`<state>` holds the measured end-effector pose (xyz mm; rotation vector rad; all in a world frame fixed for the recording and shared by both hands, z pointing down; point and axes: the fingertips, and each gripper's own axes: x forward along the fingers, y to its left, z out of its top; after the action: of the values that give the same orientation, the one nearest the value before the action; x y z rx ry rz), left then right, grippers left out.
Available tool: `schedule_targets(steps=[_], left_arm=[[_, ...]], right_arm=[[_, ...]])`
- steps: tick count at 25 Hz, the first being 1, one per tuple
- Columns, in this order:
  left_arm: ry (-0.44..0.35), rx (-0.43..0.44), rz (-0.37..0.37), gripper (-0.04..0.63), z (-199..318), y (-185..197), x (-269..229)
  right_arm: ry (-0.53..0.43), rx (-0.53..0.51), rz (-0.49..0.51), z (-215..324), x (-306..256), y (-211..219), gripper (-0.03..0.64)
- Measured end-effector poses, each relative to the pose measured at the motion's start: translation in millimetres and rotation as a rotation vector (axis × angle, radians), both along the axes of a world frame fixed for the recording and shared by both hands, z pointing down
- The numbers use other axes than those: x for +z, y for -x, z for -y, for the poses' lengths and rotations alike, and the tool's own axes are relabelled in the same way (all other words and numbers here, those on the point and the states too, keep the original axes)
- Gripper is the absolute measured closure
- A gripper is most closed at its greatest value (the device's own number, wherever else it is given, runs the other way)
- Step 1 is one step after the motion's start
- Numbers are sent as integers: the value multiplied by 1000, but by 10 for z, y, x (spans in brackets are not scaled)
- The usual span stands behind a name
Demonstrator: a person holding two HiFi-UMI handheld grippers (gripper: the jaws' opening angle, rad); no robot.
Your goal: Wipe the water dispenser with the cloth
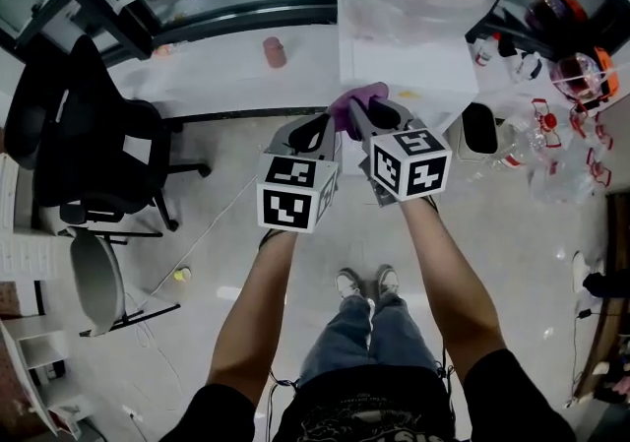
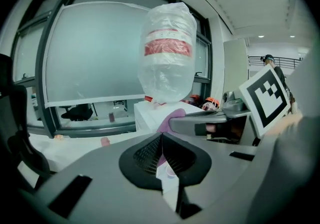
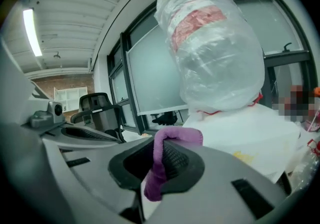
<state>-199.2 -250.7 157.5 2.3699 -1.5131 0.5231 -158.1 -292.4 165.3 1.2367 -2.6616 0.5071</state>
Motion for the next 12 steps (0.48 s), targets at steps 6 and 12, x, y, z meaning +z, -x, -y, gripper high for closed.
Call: schedule_targets(steps=[6, 12], left_arm=[[22, 1, 7, 569, -3, -118, 235], [31, 1, 33, 569, 16, -282, 302]], right_arm=[[15, 13, 54, 135, 181, -39, 584], [14, 35, 69, 206, 266, -294, 584]])
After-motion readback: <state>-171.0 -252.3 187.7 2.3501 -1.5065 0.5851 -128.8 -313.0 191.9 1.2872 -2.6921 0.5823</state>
